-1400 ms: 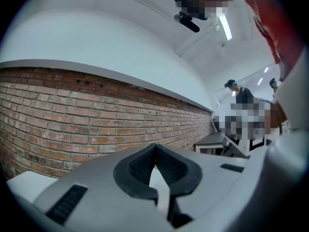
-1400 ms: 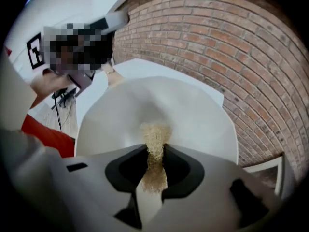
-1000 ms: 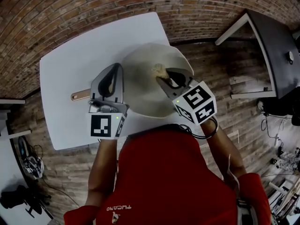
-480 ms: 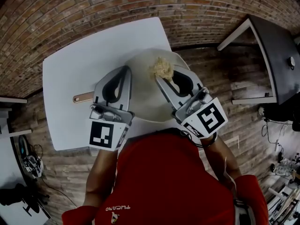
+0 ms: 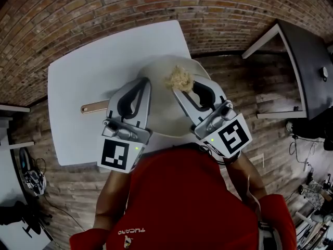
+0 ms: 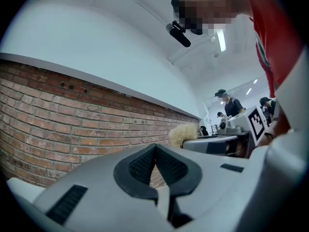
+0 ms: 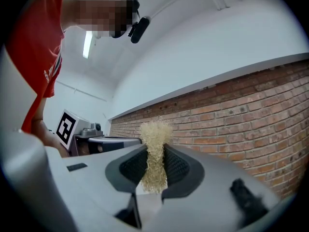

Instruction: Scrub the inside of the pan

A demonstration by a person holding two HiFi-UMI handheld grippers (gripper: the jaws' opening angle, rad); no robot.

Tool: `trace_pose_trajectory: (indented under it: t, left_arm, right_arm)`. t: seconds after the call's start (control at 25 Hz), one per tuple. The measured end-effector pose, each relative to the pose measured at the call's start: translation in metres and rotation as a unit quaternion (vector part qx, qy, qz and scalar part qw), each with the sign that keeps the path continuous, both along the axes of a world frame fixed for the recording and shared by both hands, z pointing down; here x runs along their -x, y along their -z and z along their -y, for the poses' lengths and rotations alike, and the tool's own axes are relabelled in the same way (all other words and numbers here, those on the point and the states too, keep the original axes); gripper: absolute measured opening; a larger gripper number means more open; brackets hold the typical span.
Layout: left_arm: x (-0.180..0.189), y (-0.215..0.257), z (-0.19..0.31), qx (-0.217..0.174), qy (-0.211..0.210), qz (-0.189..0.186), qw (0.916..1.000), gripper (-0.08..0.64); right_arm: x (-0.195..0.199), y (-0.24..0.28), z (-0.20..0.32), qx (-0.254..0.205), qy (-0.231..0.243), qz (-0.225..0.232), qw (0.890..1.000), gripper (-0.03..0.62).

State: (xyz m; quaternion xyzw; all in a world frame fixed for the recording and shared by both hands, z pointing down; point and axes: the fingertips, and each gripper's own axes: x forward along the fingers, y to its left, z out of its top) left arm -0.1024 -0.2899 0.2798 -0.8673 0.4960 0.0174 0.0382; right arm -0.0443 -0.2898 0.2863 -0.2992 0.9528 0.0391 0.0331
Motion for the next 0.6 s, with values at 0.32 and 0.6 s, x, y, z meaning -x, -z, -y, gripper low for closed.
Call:
trace_pose_trajectory:
  t: [0.32, 0.6]
  left_arm:
    - [-0.003, -0.009, -0.004, 0.008, 0.006, -0.001, 0.9999, 0.012]
    - [-0.002, -0.012, -0.005, 0.012, 0.008, -0.002, 0.9999, 0.012]
  right_arm:
    - [0.002, -0.015, -0.005, 0.010, 0.009, -0.007, 1.000, 0.087]
    - [0.004, -0.016, -0.006, 0.014, 0.012, -0.009, 1.000, 0.086]
